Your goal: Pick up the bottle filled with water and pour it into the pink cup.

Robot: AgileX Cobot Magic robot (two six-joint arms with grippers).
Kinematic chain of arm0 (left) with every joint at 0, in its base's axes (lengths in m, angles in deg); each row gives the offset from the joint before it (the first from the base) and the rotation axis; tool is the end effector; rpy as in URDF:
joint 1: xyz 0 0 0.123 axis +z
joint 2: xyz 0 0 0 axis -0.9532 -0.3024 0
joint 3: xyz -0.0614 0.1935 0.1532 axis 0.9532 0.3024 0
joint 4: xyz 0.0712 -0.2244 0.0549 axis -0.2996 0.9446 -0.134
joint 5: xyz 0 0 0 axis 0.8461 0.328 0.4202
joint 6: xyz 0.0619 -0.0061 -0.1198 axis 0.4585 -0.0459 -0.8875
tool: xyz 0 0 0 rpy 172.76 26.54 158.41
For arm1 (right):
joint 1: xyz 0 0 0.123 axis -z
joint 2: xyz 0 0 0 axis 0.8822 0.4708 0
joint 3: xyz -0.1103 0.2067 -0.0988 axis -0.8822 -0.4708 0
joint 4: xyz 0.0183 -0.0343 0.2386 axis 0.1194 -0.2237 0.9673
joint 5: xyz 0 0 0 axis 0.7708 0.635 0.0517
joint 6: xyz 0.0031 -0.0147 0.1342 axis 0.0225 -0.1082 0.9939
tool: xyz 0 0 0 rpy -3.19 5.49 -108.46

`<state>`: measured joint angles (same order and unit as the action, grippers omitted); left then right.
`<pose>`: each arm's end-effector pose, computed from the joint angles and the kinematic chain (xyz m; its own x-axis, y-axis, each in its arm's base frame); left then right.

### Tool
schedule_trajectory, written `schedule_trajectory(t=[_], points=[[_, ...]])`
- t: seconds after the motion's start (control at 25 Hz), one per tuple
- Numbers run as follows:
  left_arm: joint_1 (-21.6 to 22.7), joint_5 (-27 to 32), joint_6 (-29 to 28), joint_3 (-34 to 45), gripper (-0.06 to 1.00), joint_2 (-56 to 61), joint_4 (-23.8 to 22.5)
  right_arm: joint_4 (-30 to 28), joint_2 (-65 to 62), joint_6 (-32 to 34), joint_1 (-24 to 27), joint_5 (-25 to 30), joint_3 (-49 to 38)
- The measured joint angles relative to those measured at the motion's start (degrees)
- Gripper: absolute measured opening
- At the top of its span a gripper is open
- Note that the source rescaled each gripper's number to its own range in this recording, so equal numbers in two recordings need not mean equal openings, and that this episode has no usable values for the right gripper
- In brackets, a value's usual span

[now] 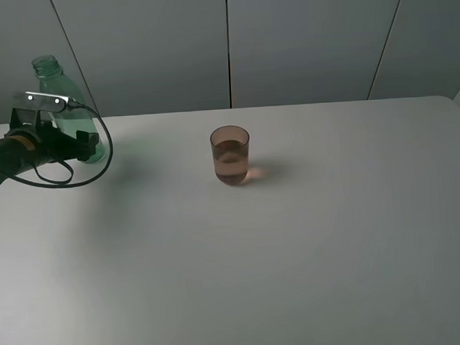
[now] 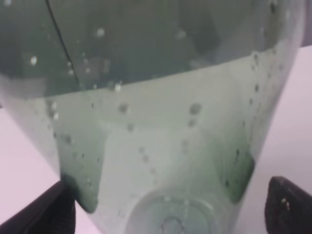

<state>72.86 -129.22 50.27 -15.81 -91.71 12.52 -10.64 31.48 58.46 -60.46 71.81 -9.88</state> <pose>0.3898 -0.0168 0.0475 -0.4188 0.1338 -0.8982 0.1846 0.9810 0.0601 0.0534 0.0010 0.2488 -0.4855 0.0304 -0.8737 0.0187 0.9995 0.0244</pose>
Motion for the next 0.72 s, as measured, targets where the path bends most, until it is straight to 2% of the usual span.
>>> schedule_trajectory(t=[0.28,0.4,0.52,0.72], points=[[0.0,7.17,1.32,4.83,1.0,7.27,0.69,0.0,0.0,0.0,0.0,0.0,0.0],[0.0,15.44,1.32,5.56,1.0,13.19,0.95,0.0,0.0,0.0,0.0,0.0,0.0],[0.0,24.91,-1.31,5.55,1.0,19.96,1.23,0.0,0.0,0.0,0.0,0.0,0.0],[0.0,43.16,-2.69,5.55,1.0,32.95,2.08,0.0,0.0,0.0,0.0,-0.09,0.0]])
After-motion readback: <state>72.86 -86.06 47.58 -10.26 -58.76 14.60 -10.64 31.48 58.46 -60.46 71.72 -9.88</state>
